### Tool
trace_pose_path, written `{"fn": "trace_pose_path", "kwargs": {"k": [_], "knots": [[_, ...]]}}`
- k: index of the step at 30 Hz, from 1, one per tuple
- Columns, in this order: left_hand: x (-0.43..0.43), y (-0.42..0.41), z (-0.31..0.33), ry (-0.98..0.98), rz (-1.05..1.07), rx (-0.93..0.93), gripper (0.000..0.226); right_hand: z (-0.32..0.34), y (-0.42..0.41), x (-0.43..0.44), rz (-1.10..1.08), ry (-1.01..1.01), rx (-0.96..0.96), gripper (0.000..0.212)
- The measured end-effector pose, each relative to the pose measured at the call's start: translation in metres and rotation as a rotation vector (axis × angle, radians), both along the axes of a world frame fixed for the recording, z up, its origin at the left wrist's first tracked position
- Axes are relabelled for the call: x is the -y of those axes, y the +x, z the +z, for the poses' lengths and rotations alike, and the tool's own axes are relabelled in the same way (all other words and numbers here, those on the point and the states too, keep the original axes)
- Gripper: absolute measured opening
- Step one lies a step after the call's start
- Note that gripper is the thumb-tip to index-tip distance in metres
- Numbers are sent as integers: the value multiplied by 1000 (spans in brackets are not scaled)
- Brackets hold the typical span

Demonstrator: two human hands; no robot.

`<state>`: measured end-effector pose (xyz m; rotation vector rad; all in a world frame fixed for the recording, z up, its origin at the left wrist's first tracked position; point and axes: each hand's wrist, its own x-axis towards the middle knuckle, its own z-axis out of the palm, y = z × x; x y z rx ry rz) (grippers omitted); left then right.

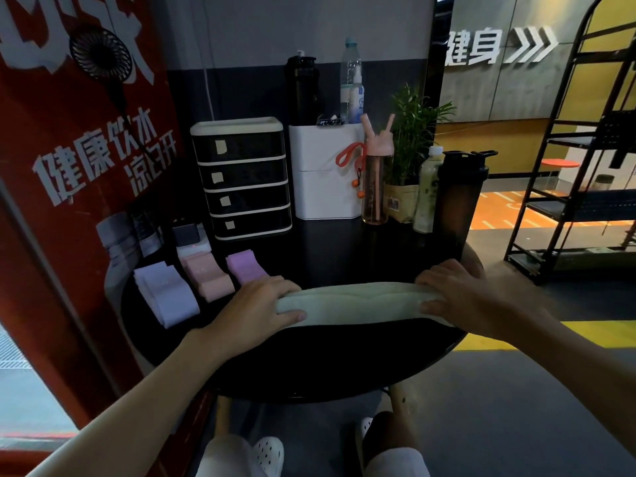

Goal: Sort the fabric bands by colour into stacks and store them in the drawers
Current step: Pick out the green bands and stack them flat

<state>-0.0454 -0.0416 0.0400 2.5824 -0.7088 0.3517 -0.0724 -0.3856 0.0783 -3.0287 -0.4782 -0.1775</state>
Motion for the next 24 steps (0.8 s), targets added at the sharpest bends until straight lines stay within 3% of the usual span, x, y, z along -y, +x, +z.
{"fn": "trace_pose_path", "kwargs": {"k": [4, 7, 12, 15, 20, 24], "knots": [[3, -4, -35, -221, 32, -25, 36, -33, 14, 15, 25, 115, 16, 44], [3, -5, -41, -308, 71, -46, 34, -45, 18, 21, 77, 422, 55, 34], [4, -4, -39, -341, 54, -28, 28, -66, 19, 19, -110, 871, 71, 38], [5, -2, -39, -356, 73, -59, 27, -75, 21, 16, -134, 899, 34, 54], [4, -3, -41, -320, 72, -66, 29, -77, 23, 17, -139, 913, 13, 35], [4, -3, -39, -357, 88, -44, 23, -71, 22, 19, -151, 938, 51, 31]]}}
